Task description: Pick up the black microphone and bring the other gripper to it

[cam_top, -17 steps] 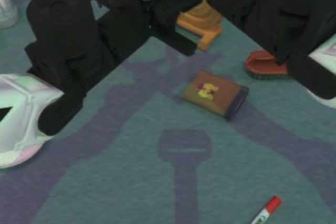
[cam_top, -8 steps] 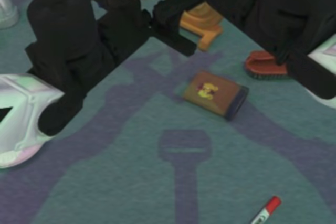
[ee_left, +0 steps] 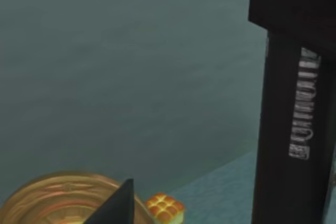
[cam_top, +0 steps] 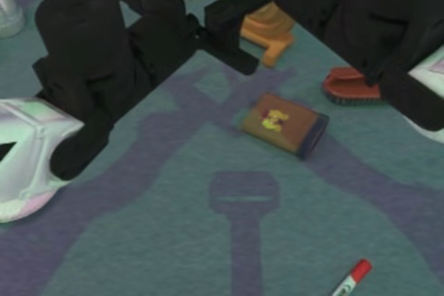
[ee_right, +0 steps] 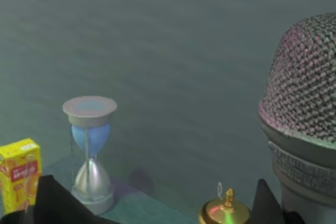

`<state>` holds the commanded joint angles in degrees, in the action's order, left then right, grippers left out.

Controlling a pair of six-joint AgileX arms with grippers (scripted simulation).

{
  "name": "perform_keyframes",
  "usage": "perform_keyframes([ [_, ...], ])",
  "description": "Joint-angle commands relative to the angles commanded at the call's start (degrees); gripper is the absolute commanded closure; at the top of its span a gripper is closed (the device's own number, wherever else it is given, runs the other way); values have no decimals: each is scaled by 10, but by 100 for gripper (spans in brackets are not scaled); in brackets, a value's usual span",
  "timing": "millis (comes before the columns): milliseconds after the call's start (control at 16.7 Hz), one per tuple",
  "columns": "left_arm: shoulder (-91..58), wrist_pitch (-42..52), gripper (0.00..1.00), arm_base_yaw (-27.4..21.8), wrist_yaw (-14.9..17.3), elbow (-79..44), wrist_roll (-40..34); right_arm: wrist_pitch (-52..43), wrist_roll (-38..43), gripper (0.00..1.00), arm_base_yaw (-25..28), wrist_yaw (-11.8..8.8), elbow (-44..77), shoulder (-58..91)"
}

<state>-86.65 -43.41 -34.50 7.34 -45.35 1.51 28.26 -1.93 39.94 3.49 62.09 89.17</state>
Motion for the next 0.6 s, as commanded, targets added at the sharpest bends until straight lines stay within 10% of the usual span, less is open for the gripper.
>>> perform_keyframes([
  [600, 166, 32, 0, 33, 19, 134, -1, -4, 1, 100, -64, -70, -62, -66],
])
